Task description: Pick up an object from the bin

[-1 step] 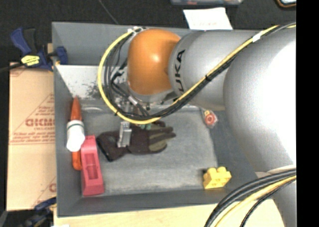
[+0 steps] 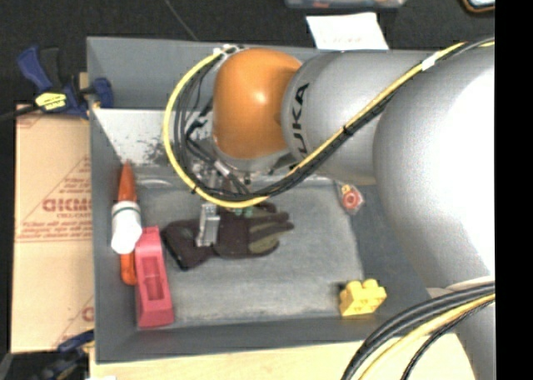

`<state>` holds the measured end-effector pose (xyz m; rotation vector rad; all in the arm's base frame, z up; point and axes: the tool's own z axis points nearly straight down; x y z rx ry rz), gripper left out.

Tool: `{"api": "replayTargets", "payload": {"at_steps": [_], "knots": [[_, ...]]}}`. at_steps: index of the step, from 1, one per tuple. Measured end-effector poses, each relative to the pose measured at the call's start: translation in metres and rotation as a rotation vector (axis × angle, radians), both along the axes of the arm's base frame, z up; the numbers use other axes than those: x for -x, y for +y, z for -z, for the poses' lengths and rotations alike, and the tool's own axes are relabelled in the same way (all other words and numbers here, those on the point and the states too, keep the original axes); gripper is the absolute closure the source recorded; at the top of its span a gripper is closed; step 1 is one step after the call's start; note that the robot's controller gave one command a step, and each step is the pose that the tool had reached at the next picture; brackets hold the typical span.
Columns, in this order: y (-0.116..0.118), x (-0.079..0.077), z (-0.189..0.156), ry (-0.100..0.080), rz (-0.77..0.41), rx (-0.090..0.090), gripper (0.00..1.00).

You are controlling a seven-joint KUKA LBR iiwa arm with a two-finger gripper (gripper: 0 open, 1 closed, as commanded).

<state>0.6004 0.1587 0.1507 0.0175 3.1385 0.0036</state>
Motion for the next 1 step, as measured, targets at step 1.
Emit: {"api": "replayTargets", "payload": {"at_steps": [1], "knots": [[0.0114, 0.015, 0.0749, -0.001, -0.085, 0.0, 0.0]]}}
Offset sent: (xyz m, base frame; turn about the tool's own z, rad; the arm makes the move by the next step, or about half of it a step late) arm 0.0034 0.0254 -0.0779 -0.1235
